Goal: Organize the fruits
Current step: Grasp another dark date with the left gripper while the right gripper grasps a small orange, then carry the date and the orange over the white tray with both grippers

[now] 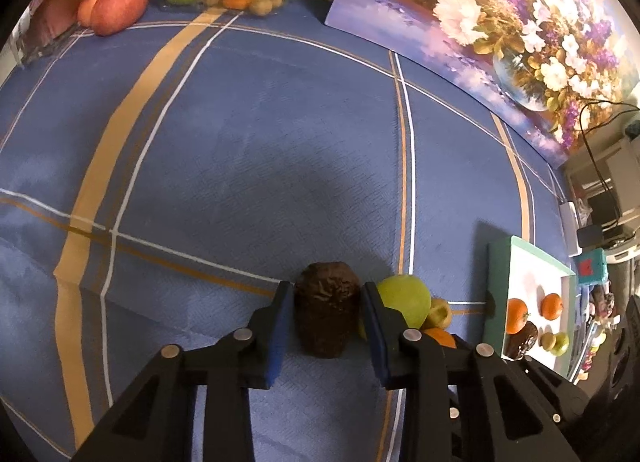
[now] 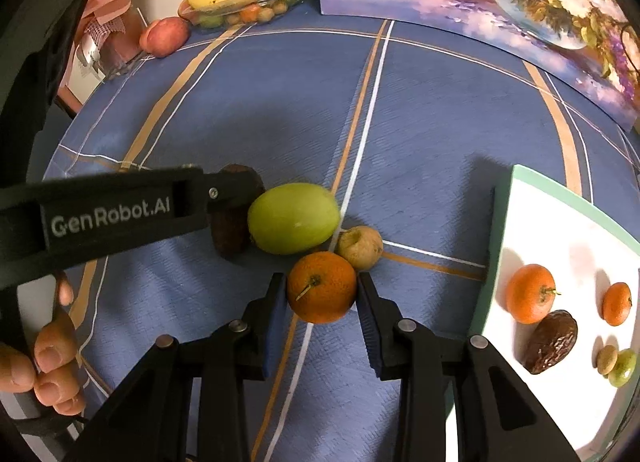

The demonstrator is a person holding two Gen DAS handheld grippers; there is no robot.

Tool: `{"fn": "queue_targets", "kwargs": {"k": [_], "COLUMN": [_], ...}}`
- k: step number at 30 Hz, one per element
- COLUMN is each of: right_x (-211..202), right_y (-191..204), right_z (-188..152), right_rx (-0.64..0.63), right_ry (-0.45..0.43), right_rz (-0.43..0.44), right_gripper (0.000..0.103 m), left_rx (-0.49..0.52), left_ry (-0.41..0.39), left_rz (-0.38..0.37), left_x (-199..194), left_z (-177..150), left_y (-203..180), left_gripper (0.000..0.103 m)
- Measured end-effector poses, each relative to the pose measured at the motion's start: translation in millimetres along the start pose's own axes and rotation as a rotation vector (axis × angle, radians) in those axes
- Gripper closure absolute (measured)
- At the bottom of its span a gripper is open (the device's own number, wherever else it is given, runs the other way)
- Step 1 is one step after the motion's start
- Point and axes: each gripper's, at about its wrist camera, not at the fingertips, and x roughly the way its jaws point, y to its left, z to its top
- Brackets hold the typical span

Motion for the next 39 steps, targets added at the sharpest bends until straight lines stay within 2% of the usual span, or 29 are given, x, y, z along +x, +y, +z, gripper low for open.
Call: {"fn": "queue_targets", "kwargs": {"k": [5,16,29,39], "right_x": [-9.5,-30.7,-63.3,-79.3], "right_y": [-4.4,-24.7,-53.3,-66.2], "right_z": [-3.5,-7.6,-15.7,-21.8], "right_rx": [0.004,0.057,0.135,0.146], "right_ry": [-0.015,-0.061,-0.121,-0.148], "right_rz": [0.000,0.009,0.044,0.021], "right_gripper": [0.067,0.067,0.067,0.067], "left_rx": [-0.021,-0.059,-0.017,0.023], "left_ry": [-0.004,-0.088,-0.173,-0.207], "left_rz": [0.044,0.082,0.083,0.073], "left_x": [-9.5,-50.0,-82.2,-94.3], "left_z": [-1.3,-4.1,-11.8,-22.4], "left_y": [5.0,17.0,-10.1,-30.4], "left_gripper": [0.067,0.067,0.067,0.067]}}
